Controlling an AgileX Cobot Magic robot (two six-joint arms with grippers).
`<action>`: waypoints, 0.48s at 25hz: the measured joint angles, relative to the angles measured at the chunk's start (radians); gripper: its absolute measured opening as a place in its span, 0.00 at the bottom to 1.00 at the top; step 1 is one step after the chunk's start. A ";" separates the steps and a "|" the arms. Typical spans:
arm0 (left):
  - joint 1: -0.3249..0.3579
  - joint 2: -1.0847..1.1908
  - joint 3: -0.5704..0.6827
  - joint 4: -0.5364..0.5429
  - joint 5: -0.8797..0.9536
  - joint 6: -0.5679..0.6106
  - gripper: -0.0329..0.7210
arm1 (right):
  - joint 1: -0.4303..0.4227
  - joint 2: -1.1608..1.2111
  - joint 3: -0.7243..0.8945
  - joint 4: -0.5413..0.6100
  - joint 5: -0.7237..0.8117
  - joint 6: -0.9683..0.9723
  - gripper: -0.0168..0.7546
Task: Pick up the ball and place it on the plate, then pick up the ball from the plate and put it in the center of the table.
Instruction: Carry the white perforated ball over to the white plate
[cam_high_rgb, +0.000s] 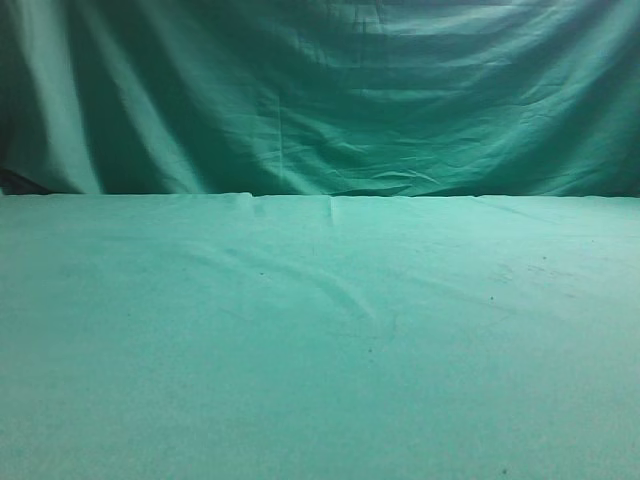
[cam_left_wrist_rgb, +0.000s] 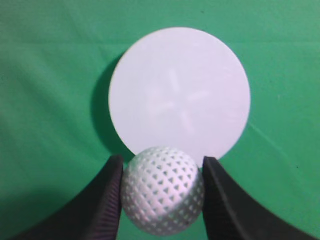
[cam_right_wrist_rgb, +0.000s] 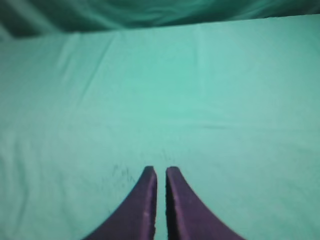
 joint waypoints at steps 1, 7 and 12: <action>0.008 0.004 0.000 0.000 -0.007 0.000 0.46 | 0.000 0.017 -0.011 0.000 0.022 -0.044 0.12; 0.022 0.007 0.000 0.025 -0.068 -0.001 0.46 | 0.000 0.161 -0.132 -0.028 0.192 -0.185 0.02; 0.023 0.035 0.000 0.048 -0.118 -0.001 0.46 | 0.050 0.294 -0.212 -0.068 0.296 -0.128 0.02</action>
